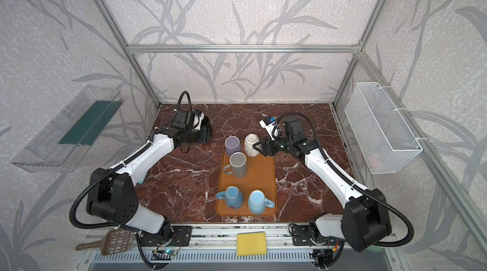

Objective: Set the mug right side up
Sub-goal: 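Raise the left gripper while the right gripper moves over the white mug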

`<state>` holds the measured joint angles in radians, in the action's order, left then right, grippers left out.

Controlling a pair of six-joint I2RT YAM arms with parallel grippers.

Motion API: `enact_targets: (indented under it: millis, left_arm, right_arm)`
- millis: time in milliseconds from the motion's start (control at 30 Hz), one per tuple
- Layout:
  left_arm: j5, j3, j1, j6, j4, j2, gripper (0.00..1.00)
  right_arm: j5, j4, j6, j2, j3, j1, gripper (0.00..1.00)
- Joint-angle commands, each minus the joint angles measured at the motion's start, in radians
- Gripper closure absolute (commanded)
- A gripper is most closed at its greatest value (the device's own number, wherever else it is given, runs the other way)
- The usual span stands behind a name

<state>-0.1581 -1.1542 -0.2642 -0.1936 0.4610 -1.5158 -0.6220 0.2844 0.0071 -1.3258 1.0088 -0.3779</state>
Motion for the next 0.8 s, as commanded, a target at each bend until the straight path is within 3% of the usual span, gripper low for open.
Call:
enact_targets:
  millis: [0,567,767]
  left_arm:
    - [0.014,0.034,-0.019,-0.036,-0.018,0.050,0.32]
    - [0.029,0.114,-0.087,-0.072,-0.031,0.176,0.32]
    - [0.049,0.151,-0.089,-0.069,-0.051,0.208,0.31]
  right_arm:
    - [0.072,0.065,-0.056,-0.004,0.030,0.002,0.36]
    - [0.211,0.112,-0.134,-0.051,0.046,0.004,0.27]
    - [0.207,0.152,-0.205,-0.110,0.077,0.003,0.25]
